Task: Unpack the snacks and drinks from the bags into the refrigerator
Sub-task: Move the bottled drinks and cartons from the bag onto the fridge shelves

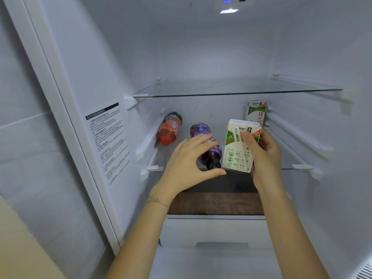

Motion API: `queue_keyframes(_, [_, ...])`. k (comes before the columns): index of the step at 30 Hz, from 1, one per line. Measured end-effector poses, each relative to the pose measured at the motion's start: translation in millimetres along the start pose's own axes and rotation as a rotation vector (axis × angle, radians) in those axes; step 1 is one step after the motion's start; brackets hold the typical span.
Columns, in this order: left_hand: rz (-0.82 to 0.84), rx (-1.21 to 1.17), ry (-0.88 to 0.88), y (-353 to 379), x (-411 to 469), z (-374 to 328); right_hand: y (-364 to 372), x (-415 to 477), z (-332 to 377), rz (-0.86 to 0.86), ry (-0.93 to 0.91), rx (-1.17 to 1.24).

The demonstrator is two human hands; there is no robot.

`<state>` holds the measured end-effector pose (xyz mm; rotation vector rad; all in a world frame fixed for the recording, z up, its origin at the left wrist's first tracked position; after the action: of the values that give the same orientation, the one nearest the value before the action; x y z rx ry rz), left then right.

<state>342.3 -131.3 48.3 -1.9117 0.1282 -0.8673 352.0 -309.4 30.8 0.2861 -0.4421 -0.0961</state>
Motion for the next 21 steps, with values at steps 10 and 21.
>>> queue_keyframes(10, [-0.071, 0.231, -0.229, 0.1, 26.1, 58.1, 0.3, 27.8, -3.3, 0.01, -0.027, -0.123])
queue_keyframes(21, [-0.08, 0.319, -0.352, -1.0, 39.4, 89.9, -1.6, 62.1, -21.4, 0.051, 0.025, -0.193])
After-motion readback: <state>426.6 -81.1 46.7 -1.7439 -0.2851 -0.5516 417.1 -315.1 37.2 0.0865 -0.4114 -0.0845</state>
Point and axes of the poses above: each hand's wrist, its own x-axis towards the middle knuckle, its own y-axis out of the palm, z = x × y, the point moved 10 cm from there along x, towards the middle knuckle, and after that the axes turned 9 degrees about z, right-handed, at the moved point
